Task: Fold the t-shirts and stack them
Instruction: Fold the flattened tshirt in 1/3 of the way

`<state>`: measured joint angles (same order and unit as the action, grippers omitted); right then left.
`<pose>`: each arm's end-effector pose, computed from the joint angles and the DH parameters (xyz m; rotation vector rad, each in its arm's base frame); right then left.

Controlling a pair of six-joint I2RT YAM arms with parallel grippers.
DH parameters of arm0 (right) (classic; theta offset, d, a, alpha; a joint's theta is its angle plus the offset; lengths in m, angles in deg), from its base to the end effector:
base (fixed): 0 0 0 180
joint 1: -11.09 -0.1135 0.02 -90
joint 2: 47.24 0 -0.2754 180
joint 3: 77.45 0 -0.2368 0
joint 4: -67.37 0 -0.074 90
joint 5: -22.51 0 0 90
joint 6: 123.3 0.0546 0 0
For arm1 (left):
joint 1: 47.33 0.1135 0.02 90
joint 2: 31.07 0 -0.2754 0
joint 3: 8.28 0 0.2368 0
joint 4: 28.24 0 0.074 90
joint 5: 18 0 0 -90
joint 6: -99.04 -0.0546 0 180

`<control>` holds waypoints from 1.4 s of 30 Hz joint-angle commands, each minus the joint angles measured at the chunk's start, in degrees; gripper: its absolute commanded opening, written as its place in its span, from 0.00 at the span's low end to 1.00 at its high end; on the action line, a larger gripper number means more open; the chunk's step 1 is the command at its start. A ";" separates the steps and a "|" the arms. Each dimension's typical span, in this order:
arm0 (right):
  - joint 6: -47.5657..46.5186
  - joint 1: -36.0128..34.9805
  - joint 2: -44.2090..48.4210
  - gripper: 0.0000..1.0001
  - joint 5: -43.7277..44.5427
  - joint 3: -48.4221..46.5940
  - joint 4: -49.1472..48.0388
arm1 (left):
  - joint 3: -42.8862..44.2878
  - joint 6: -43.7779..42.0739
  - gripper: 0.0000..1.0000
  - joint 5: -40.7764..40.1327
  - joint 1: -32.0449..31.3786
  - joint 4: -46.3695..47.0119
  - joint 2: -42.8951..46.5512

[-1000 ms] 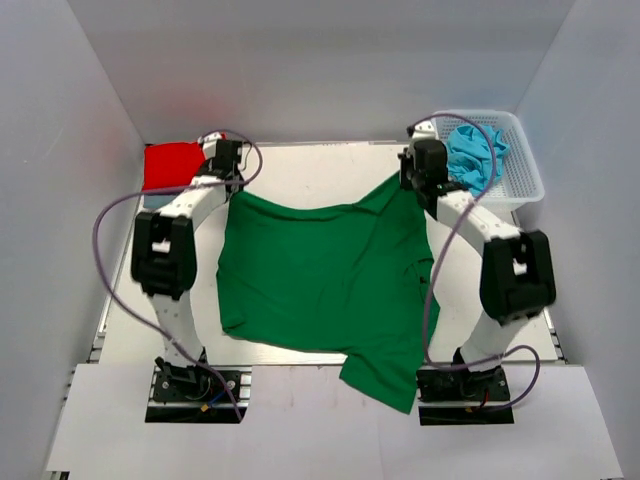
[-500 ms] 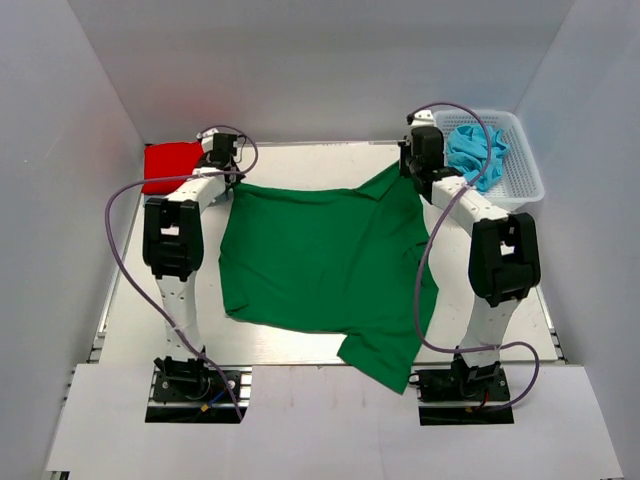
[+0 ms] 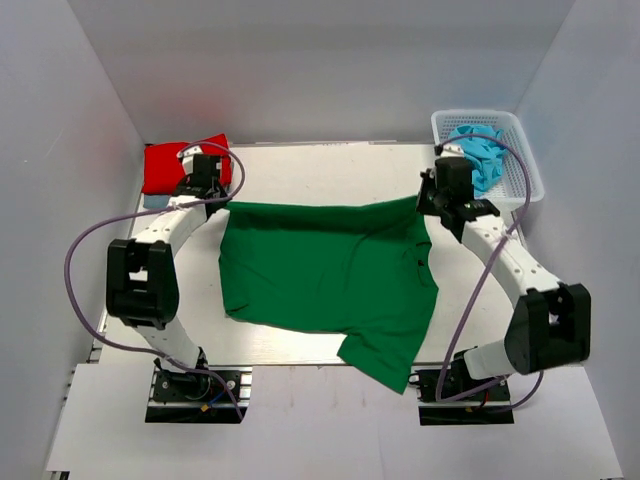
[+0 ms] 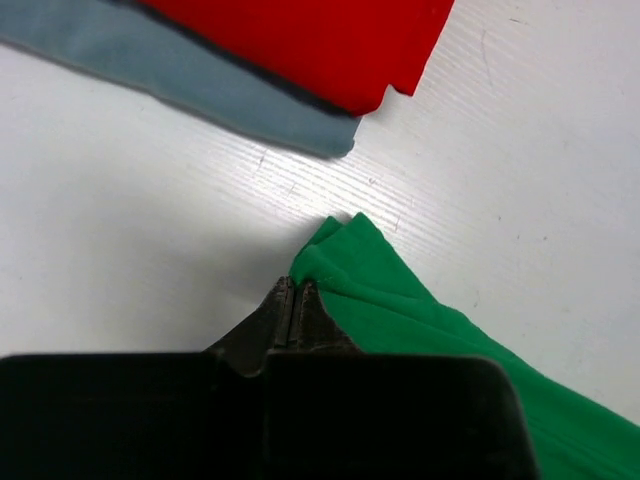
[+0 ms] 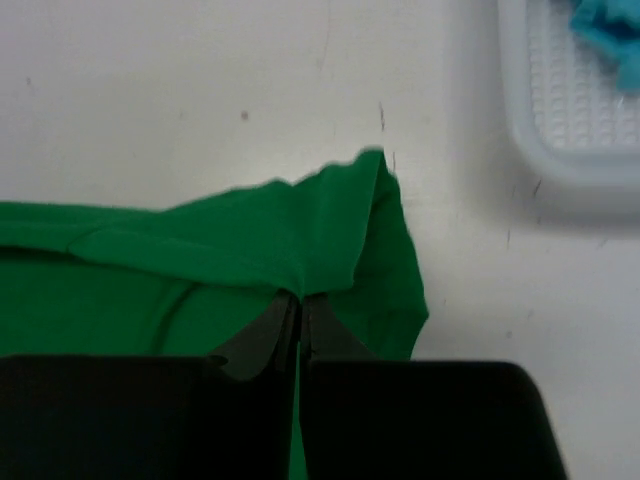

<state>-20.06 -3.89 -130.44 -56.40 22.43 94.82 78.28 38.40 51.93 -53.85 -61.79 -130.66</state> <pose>0.3251 0.0761 0.3094 0.0842 2.0924 0.0943 0.3823 -0.0248 0.2407 -0.6191 2.2400 0.1060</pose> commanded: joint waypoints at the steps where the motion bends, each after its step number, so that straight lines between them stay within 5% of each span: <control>1: 5.74 0.13 4.09 0.00 -4.49 4.62 5.94 | -3.40 0.25 0.00 0.21 0.20 0.24 4.05; 13: 17.25 -0.22 15.43 0.00 -15.04 25.69 7.18 | -9.91 7.10 0.03 2.41 0.20 -8.71 6.34; 15: 19.71 -0.31 17.54 0.00 -13.91 29.13 8.22 | -9.91 7.72 0.27 2.41 0.20 -10.56 6.34; 16: 19.90 -0.40 17.98 0.10 -12.95 29.33 8.49 | -9.39 8.25 0.38 2.41 0.20 -12.57 6.34; 17: 20.07 -0.40 19.29 0.28 -12.50 29.41 9.36 | -9.39 8.25 0.63 2.41 0.20 -13.64 6.34; 22: 15.69 -0.31 20.35 0.58 -4.86 23.01 14.72 | -3.26 8.87 1.00 1.09 0.20 -19.08 6.95; 25: 12.35 -0.22 18.26 0.75 -2.13 17.03 12.89 | 2.64 8.17 1.00 0.48 -0.33 -19.01 6.95; 32: 10.41 -0.05 3.60 0.81 -5.99 7.81 4.46 | 8.45 4.47 1.00 16.02 -0.95 -9.78 0.13; 33: 10.41 -0.13 1.13 0.89 -8.00 7.53 3.93 | 8.98 4.47 1.00 17.08 -0.95 -9.78 -1.38; 42: 10.32 0.30 -14.61 0.90 -9.07 2.09 -0.56 | 11.27 5.00 1.00 23.06 -1.47 -9.25 -14.04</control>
<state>-9.40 -3.91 -142.46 -64.77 27.98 97.42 88.94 43.54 71.67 -55.01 -70.95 -144.60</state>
